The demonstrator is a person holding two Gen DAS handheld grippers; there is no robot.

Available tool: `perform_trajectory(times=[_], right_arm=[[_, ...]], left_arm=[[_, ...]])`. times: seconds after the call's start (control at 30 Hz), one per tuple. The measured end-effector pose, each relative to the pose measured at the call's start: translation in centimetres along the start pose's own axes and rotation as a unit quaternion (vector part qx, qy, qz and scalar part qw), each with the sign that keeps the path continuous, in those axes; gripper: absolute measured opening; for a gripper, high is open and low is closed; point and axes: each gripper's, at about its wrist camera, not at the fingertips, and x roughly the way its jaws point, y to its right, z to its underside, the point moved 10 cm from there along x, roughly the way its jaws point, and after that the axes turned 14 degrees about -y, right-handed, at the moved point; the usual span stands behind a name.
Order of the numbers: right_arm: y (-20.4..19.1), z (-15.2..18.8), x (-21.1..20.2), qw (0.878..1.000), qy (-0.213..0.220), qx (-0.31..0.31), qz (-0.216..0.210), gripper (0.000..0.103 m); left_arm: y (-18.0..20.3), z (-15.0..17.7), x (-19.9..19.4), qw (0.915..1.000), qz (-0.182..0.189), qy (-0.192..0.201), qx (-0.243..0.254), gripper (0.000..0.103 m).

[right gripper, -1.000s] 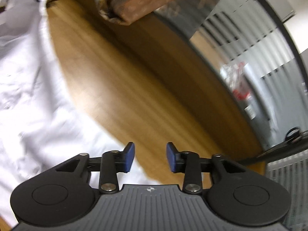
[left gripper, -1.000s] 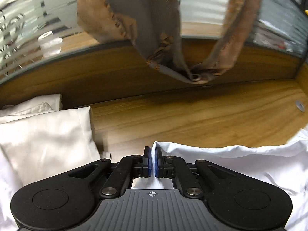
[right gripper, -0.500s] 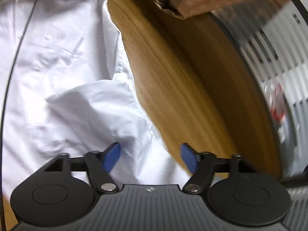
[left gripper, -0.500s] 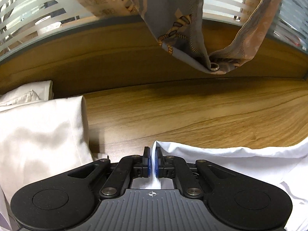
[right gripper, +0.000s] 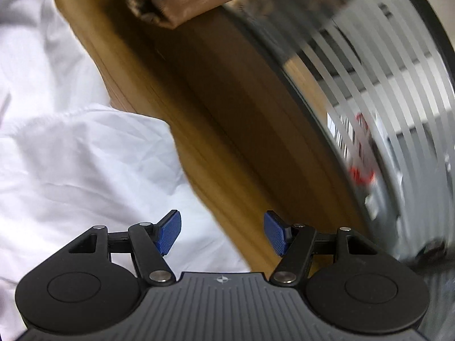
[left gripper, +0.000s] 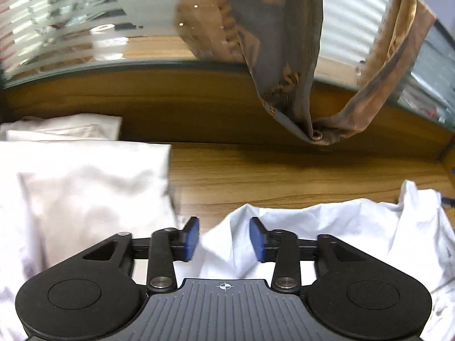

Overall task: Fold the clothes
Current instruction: 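Spread the shirt with the right gripper while the left gripper grasps the collar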

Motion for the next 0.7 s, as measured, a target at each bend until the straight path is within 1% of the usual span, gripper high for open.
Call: perform_trajectory(times=[0.13,0.17,0.2,0.27,0.37,0.47,0.5,0.63,0.7], right_arm=[[-0.5,2.9,-2.0,0.996,-0.017,0.060,-0.059,0.072],[-0.7,3.6,-2.4,0.994,-0.022,0.078,-0.075,0.072],[-1.0,4.4,-2.8,0.991,-0.026,0.097,-0.093,0.072],[-2.1,5.7,-3.3,0.982,-0.033,0.133,-0.127,0.072],[-4.3,7.3,-4.3,0.972,-0.037,0.163,-0.166,0.072],[-6.3,9.7,-4.9,0.965,-0.050,0.184,-0.180,0.072],[-6.6,10.6,-5.0,0.963,-0.054,0.193,-0.177,0.072],[-6.1,14.8,-4.7,0.951,-0.075,0.252,-0.162,0.073],[-6.0,17.0,-4.5,0.943,-0.085,0.279,-0.158,0.077]], left_arm=[[-1.4,2.1,-1.9,0.9996,-0.015,-0.017,-0.015,0.050],[-1.8,2.7,-2.3,0.9995,-0.016,-0.019,-0.019,0.053],[-2.1,3.4,-2.6,0.9993,-0.017,-0.022,-0.023,0.056],[-2.7,4.9,-3.1,0.9990,-0.020,-0.027,-0.030,0.058],[-3.6,7.5,-3.4,0.9977,-0.020,-0.043,-0.048,0.062],[-4.3,10.4,-2.9,0.9953,-0.026,-0.064,-0.068,0.063],[-4.4,11.3,-2.7,0.9941,-0.029,-0.072,-0.076,0.063],[-4.6,14.6,-1.8,0.9889,-0.037,-0.099,-0.105,0.064],[-3.9,15.7,-1.6,0.9870,-0.033,-0.106,-0.116,0.065]])
